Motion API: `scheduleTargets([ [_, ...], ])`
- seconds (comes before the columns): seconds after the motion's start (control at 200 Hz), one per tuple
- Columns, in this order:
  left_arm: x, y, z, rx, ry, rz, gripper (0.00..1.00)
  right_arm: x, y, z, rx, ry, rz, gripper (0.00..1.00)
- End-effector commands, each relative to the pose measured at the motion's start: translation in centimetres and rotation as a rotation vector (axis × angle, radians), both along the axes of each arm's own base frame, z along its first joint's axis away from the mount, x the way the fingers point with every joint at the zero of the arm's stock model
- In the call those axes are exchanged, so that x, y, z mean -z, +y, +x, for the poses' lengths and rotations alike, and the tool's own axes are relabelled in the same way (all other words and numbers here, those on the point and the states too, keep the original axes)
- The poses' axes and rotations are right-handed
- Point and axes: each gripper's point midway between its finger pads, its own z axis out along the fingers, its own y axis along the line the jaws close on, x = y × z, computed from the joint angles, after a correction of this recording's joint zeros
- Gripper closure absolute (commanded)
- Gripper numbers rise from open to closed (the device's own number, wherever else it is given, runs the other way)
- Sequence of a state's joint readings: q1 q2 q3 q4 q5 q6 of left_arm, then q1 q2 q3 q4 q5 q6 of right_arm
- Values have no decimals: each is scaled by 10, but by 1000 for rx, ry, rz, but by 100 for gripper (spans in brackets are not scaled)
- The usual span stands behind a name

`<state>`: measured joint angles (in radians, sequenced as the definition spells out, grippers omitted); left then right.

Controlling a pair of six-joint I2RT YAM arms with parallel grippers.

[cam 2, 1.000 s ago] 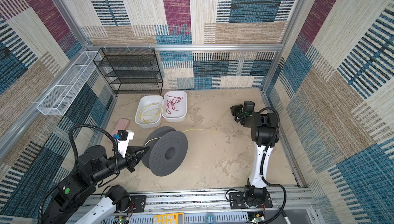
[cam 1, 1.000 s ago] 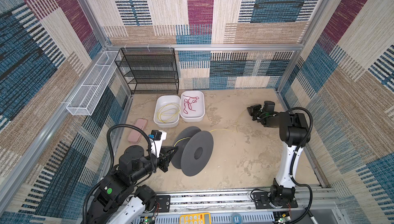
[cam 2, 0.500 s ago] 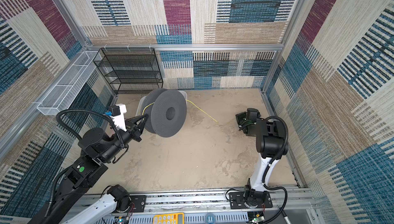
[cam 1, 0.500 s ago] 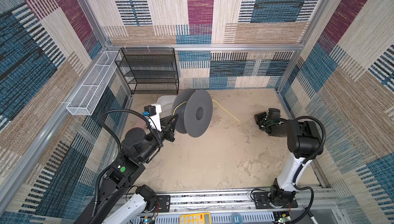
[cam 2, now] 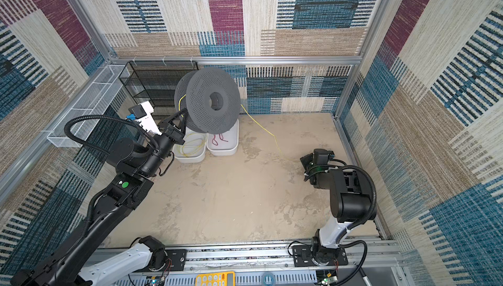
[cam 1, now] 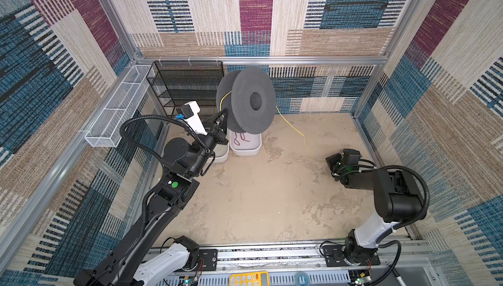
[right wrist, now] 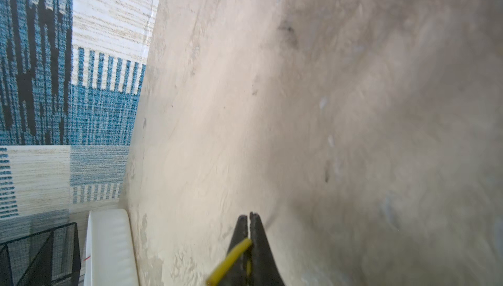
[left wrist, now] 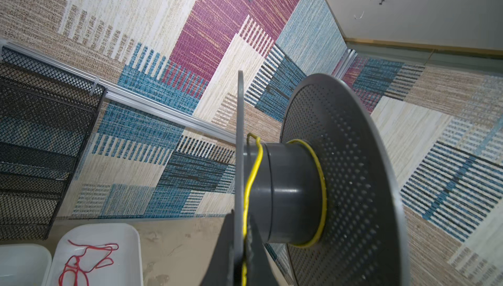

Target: Wrap the cables

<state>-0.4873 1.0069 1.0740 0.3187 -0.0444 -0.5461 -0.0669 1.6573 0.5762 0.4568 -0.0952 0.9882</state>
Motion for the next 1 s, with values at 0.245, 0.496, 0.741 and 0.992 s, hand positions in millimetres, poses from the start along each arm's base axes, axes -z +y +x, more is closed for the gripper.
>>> scheduleTargets([
  [0.245,-84,58,35,-302,-249,-291,100,-13,49,-40,-115,-14,-170,100],
  [0.496,-95,54,76,-429,-272,-212,100,-30,83,-71,-232,-53,-254,100],
  [0.741,-88,52,117,-577,-243,-123,100,-83,107,-95,-299,-168,-336,100],
  [0.992,-74,37,163,-663,-206,-12,100,-143,143,-112,-384,-292,-398,100],
])
